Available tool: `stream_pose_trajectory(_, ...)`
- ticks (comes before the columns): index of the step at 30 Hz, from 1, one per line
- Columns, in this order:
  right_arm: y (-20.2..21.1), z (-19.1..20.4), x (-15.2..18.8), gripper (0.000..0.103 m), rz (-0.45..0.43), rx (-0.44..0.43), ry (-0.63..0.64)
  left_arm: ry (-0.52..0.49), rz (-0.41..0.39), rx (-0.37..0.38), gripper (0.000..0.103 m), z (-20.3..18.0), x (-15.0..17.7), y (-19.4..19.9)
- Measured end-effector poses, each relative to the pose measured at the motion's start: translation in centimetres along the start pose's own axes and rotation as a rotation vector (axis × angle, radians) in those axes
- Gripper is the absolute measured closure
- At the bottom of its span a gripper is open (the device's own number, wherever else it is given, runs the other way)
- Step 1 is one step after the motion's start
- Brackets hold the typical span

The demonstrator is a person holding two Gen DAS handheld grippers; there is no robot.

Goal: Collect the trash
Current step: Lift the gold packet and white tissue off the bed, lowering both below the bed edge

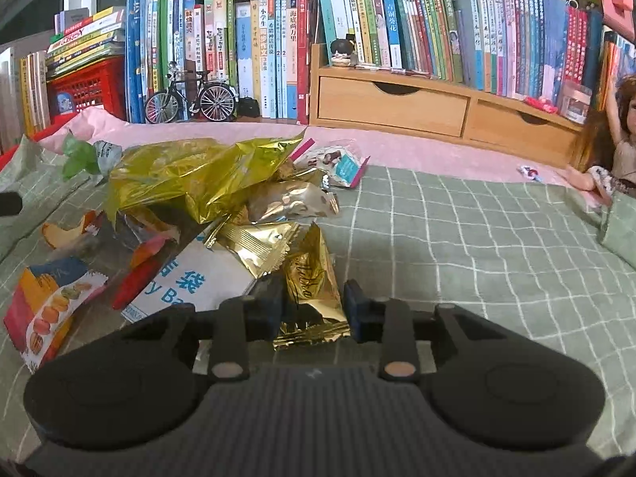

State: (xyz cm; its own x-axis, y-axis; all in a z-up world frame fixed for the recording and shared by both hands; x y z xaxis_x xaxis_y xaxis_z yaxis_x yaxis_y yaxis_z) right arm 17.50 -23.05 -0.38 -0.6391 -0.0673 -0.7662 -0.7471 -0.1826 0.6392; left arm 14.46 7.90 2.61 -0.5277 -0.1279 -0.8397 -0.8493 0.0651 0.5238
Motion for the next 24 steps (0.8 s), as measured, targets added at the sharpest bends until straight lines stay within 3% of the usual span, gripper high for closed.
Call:
stream_pose_trajectory(13,6.5,0.6,0.8,0.066,-0.07,-0.064,-0.027,0.014,0.003,0.02,0.068,-0.2,2.6,4.7)
stream_pose_trajectory(24,10.1,2.6,3.2,0.066,-0.07,-0.146,-0.064,-0.023,-0.006,0.058,0.068,-1.0,5.0,9.7)
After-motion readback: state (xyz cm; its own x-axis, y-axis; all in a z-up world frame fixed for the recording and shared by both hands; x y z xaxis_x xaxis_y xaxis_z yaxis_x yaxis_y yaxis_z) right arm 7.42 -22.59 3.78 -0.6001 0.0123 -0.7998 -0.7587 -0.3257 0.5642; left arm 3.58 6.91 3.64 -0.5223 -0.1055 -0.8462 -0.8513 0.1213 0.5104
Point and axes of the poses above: each gripper's, at about its wrist camera, not at the fingertips, and y roughly against the way its jaws point, z to its left, x to its underside, the point moved 4 cm from there along -y, roughly the way its jaws point, and after that the axes turned 6 degrees about -x, right-handed, at the moved point
